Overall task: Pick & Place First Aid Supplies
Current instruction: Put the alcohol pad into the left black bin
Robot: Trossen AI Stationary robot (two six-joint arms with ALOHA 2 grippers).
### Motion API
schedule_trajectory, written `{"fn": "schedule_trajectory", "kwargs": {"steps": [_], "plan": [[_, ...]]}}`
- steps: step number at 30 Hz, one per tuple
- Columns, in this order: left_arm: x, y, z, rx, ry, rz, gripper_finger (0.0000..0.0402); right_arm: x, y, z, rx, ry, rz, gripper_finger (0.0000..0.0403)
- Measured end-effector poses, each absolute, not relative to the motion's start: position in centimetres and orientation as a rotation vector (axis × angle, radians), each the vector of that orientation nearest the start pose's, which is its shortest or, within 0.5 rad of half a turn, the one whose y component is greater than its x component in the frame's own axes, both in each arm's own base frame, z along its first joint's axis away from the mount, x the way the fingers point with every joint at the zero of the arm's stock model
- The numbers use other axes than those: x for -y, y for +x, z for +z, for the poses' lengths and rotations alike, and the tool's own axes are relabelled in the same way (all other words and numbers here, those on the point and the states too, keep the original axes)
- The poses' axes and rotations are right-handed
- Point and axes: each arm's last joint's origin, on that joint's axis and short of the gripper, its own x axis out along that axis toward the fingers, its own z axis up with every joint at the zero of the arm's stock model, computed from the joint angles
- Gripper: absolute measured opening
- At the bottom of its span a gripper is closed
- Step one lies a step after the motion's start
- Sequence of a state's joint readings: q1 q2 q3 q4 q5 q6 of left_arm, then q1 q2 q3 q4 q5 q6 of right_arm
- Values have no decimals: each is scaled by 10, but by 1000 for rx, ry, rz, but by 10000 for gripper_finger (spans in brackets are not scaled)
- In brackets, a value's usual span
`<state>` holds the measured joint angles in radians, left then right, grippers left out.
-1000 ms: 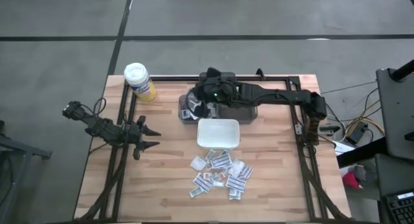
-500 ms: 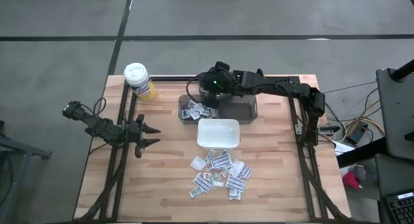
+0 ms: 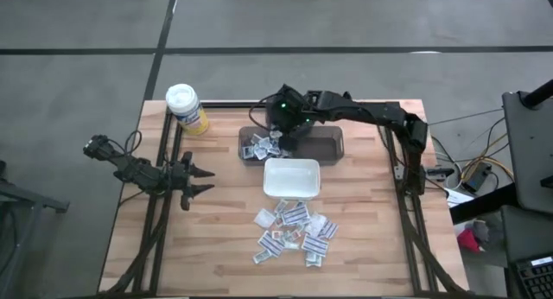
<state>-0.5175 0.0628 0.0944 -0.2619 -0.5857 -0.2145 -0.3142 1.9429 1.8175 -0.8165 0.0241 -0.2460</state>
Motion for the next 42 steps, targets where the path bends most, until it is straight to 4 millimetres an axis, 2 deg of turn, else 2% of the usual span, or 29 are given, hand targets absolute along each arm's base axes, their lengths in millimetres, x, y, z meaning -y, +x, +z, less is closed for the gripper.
{"fn": "schedule_trajectory", "kwargs": {"steps": [7, 15, 21, 29, 42], "plan": [[28, 85, 167, -177, -87, 148, 177, 139, 422, 264, -1039, -90, -146, 8], [28, 85, 167, -175, -86, 159, 177, 146, 443, 247, -1118, -36, -95, 8], [28, 85, 167, -176, -82, 158, 177, 150, 458, 226, -1216, 15, -40, 8], [28, 85, 167, -175, -87, 158, 177, 156, 468, 214, -1287, 35, -29, 8], [28, 85, 167, -175, -88, 158, 177, 160, 466, 214, -1287, 34, -34, 10]]}}
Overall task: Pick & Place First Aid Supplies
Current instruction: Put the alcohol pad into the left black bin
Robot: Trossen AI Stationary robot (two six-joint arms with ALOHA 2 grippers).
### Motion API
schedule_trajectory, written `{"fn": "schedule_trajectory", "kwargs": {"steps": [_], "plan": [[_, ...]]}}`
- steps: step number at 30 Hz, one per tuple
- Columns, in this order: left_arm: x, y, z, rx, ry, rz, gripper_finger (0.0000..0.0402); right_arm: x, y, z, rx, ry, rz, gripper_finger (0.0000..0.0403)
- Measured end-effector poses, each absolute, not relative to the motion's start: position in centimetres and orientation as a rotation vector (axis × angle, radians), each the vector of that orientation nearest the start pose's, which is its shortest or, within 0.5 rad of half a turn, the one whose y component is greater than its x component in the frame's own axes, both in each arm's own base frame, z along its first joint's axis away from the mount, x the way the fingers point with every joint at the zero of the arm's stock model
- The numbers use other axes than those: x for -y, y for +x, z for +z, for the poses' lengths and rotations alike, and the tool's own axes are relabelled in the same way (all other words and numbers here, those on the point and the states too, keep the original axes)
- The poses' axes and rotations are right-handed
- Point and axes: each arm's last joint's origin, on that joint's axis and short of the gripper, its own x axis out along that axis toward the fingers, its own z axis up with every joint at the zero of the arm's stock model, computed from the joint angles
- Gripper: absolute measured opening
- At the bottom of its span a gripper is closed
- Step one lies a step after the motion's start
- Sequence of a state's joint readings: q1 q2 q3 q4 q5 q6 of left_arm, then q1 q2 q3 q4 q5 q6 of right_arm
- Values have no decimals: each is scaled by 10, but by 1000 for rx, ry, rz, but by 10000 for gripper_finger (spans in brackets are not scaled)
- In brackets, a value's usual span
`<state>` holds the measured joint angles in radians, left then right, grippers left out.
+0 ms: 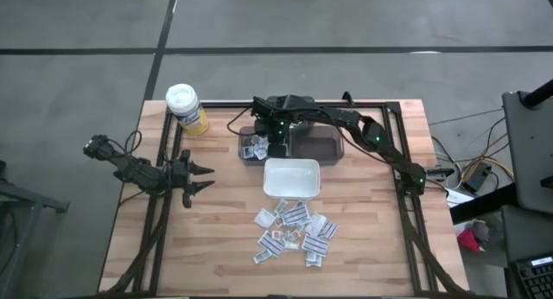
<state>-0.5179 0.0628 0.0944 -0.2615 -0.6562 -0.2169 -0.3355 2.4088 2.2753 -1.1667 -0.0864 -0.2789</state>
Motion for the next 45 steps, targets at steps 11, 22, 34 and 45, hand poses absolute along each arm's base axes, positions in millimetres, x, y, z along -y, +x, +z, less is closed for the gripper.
{"fn": "schedule_trajectory", "kwargs": {"steps": [11, 22, 34, 45], "plan": [[28, 85, 167, -179, -40, 153, 177, 160, 466, 214, -1285, 21, -28, 77], [30, 85, 167, -187, 14, 91, 177, 154, 460, 243, -1290, -4, -3, 102], [32, 85, 167, -194, -58, 10, 177, 110, 454, 281, -1245, 45, 7, 76], [35, 85, 166, -221, -133, -89, 177, 23, 442, 331, -1148, 101, 46, 63]]}}
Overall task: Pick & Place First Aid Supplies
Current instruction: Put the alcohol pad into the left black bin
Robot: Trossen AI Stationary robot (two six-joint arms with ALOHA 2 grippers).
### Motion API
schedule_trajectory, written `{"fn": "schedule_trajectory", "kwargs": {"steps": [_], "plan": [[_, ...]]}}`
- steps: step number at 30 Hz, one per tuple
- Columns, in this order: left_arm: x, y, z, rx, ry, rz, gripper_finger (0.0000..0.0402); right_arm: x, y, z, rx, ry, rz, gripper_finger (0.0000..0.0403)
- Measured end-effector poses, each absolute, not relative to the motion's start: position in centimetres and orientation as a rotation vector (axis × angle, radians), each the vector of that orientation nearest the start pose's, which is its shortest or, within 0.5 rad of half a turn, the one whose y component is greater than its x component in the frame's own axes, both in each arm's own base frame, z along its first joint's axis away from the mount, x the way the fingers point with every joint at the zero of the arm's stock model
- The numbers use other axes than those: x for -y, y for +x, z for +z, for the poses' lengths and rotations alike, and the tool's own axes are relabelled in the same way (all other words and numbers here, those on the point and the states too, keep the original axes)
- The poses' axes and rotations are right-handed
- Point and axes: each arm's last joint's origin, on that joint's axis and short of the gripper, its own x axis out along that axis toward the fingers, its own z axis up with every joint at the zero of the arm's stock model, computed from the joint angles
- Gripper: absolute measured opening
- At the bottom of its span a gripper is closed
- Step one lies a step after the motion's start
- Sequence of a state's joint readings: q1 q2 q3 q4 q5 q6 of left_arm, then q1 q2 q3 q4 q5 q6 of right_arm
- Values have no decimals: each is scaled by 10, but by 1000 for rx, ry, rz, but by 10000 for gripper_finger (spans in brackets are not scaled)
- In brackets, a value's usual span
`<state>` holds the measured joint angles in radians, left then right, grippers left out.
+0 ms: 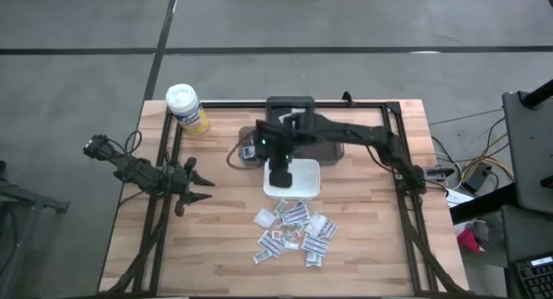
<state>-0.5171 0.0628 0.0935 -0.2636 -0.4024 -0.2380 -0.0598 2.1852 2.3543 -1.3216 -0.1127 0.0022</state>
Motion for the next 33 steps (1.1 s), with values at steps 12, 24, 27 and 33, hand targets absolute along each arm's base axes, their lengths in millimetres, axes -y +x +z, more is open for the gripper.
{"fn": "schedule_trajectory", "kwargs": {"steps": [12, 24, 27, 33], "plan": [[37, 85, 165, -239, -119, -161, 177, -79, 425, 342, -1191, 161, 112, 67], [38, 84, 165, -243, -119, -186, 177, -155, 405, 339, -1206, 217, 57, 54], [38, 84, 165, -243, -119, -186, 177, -169, 400, 337, -1211, 232, 36, 54], [39, 84, 165, -245, -122, -203, 177, -192, 390, 329, -1239, 294, -8, 52]]}}
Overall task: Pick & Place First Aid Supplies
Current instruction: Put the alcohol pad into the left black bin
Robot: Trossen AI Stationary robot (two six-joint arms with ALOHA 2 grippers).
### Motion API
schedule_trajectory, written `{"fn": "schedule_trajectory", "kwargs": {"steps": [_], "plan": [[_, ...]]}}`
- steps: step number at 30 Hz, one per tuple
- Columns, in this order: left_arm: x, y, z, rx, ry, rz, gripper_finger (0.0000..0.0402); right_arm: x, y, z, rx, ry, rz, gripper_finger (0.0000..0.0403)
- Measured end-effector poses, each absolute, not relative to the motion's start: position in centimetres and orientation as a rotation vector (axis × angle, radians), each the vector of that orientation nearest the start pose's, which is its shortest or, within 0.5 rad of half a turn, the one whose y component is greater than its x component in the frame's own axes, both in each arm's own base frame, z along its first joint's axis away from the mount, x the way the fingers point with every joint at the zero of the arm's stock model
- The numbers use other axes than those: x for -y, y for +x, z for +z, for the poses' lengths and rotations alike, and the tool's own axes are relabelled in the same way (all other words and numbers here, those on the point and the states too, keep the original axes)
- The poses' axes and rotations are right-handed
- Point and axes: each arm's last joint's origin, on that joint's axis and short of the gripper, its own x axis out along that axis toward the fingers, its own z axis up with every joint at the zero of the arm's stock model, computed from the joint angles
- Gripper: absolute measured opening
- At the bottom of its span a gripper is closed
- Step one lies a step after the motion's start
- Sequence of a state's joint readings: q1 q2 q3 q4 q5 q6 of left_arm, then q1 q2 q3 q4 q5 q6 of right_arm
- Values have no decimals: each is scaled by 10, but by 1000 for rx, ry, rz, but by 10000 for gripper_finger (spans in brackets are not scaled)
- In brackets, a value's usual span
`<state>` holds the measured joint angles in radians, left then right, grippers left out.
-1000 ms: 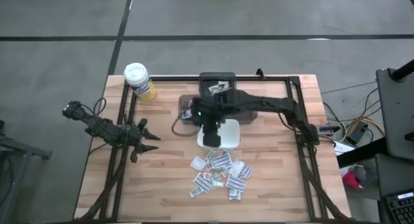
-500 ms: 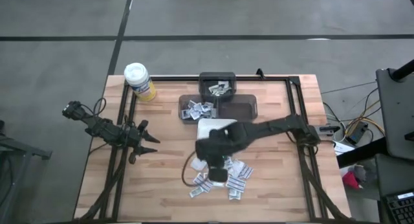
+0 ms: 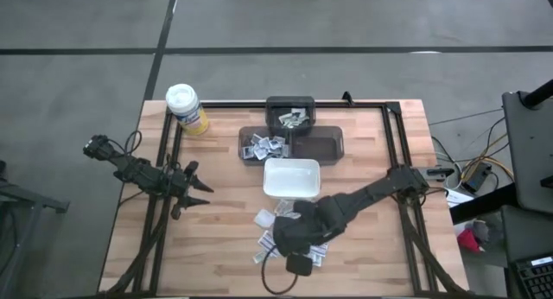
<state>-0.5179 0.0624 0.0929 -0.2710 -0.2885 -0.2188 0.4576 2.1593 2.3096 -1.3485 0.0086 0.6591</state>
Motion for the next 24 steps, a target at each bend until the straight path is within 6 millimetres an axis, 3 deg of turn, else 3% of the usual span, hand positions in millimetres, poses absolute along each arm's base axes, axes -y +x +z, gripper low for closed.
{"fn": "schedule_trajectory", "kwargs": {"steps": [17, 24], "plan": [[39, 84, 165, -248, -123, -214, 177, -251, 368, 260, -1343, 321, -21, 52], [39, 84, 165, -247, -122, -214, 177, -265, 358, 237, -1410, 364, 26, 52]]}}
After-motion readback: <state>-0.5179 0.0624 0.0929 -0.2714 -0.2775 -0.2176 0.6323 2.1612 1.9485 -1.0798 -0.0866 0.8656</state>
